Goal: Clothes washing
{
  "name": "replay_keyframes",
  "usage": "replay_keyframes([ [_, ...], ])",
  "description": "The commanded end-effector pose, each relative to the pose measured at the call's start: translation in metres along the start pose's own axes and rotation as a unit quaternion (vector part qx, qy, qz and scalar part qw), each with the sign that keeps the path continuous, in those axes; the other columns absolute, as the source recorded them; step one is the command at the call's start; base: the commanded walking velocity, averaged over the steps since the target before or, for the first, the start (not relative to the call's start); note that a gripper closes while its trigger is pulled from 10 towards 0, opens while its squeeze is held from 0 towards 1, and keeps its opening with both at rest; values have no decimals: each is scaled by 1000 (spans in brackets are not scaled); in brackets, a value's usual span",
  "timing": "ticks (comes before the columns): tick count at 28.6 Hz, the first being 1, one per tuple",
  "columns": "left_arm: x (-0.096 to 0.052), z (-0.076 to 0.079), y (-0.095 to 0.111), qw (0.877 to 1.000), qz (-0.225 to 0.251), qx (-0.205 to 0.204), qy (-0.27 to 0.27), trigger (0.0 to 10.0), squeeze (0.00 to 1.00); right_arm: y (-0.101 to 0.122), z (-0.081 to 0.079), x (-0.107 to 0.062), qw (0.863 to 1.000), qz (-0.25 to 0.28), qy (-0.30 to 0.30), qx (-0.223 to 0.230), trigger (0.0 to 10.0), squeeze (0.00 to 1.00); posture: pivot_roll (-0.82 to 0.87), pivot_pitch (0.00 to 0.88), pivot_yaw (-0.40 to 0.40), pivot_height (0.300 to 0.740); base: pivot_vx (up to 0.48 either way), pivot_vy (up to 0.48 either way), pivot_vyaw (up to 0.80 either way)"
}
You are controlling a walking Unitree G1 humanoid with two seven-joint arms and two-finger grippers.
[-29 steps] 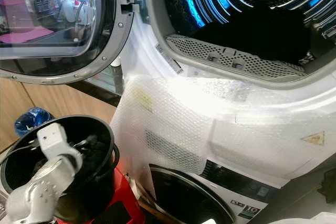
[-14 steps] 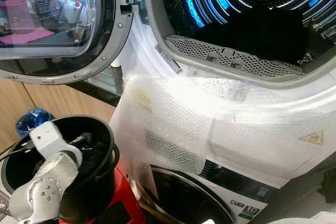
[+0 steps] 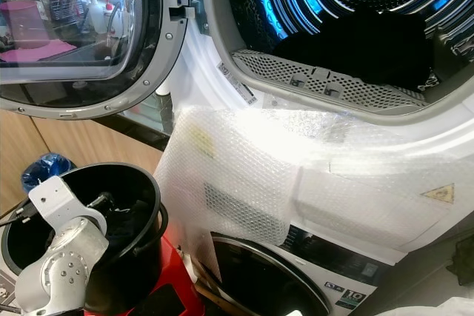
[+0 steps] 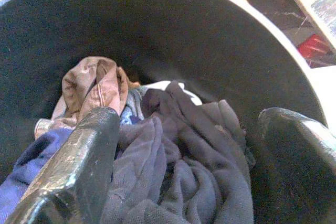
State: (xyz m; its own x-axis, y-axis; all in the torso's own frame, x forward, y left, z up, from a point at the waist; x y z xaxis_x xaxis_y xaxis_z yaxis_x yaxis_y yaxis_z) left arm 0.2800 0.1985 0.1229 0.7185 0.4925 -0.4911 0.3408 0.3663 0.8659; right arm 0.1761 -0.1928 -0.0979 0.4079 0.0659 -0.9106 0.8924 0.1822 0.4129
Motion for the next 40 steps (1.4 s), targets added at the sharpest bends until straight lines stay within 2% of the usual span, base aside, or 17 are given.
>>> replay_keyframes([
  [1, -11, 13, -39, 997, -75, -30, -16, 10000, 0, -4, 3, -1, 1000, -9, -4, -2, 10000, 0, -19, 0, -78, 740, 0, 0, 0],
  [2, -12, 8, -43, 997, -78, -22, -4, 10000, 0, -4, 3, -1, 1000, -10, -2, -1, 10000, 0, -15, 0, -79, 740, 0, 0, 0],
  [8, -12, 9, -51, 994, -106, -28, -10, 10000, 0, -4, 3, -1, 1000, -12, 0, -4, 10000, 0, -11, 0, -81, 740, 0, 0, 0],
  [10, -13, 8, -63, 989, -141, -29, -10, 10000, 0, -3, 3, -1, 1000, -13, 1, -6, 10000, 0, -8, 0, -81, 740, 0, 0, 0],
  [12, -13, 6, -68, 988, -152, -24, -10, 10000, 0, -3, 3, -1, 1000, -13, 1, -7, 10000, 0, -10, 0, -81, 740, 0, 0, 0],
  [22, -12, 5, -67, 988, -153, -14, -16, 10000, 0, -4, 3, -1, 1000, -13, 1, -7, 10000, 0, -13, 0, -79, 740, 0, 0, 0],
  [28, -11, 8, -77, 982, -186, -28, -30, 10000, 0, -4, 3, -1, 1000, -14, 2, -9, 10000, 0, -13, 0, -79, 740, 0, 0, 0],
  [30, -11, 16, -73, 982, -180, -16, -63, 10000, 0, -4, 2, -1, 1000, -13, 3, -11, 10000, 0, -10, 0, -79, 740, 0, 0, 0],
  [40, -11, 11, -77, 978, -195, 13, -67, 10000, 0, -3, 2, -1, 1000, -12, 5, -24, 10000, 0, -5, 0, -83, 740, 0, 0, 0],
])
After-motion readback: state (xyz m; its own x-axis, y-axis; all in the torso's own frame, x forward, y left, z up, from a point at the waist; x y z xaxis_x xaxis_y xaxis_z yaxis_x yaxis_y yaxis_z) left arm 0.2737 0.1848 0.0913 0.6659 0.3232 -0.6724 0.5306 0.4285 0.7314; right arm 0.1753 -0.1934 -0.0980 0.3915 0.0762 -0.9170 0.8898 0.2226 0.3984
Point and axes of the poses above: a point about 5 cm out from each wrist's last joint towards the gripper, its own x axis pointing out of the wrist towards the gripper, its own y axis along the axis of the wrist's last joint, z = x × y, the point moved 1 cm from there along x, pointing out of the wrist towards the gripper, and after that the axes turned 15 degrees about x, right-handed, at the moved point
